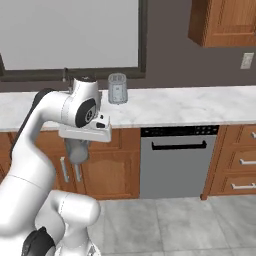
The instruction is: Pick the jar and glass cup and place them in the sink. Then turn on the water.
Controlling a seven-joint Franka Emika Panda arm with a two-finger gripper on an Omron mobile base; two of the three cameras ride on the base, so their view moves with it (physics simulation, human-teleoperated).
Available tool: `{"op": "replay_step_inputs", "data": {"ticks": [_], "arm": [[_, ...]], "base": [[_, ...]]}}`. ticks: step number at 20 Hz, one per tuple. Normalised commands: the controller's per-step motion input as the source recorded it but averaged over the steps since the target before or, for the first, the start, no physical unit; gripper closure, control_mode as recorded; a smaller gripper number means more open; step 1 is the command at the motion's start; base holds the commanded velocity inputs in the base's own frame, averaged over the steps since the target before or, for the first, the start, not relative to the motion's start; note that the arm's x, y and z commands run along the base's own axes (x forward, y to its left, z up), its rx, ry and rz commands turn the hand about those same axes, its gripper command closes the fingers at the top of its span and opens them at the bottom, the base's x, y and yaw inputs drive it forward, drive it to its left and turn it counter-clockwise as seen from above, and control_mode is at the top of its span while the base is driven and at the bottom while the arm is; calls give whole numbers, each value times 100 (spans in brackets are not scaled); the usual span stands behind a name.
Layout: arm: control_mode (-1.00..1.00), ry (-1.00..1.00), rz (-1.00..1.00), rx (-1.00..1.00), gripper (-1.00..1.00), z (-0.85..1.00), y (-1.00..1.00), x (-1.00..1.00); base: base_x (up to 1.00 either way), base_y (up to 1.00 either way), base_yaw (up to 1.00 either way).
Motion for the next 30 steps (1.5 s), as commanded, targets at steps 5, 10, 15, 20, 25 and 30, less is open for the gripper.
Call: {"op": "replay_step_inputs", "data": {"ticks": [5, 10, 15, 20, 25, 30], "arm": [[100, 0, 0, 0, 100, 0, 0, 0], [100, 0, 0, 0, 100, 0, 0, 0], [100, 0, 0, 0, 100, 0, 0, 0], [100, 0, 0, 0, 100, 0, 0, 0], [100, 0, 0, 0, 100, 0, 0, 0], [100, 0, 0, 0, 100, 0, 0, 0]], "base": [[56, -27, 18], [50, 0, 28], [52, -1, 27], [56, -13, 24], [56, -16, 20], [46, -13, 10]]}}
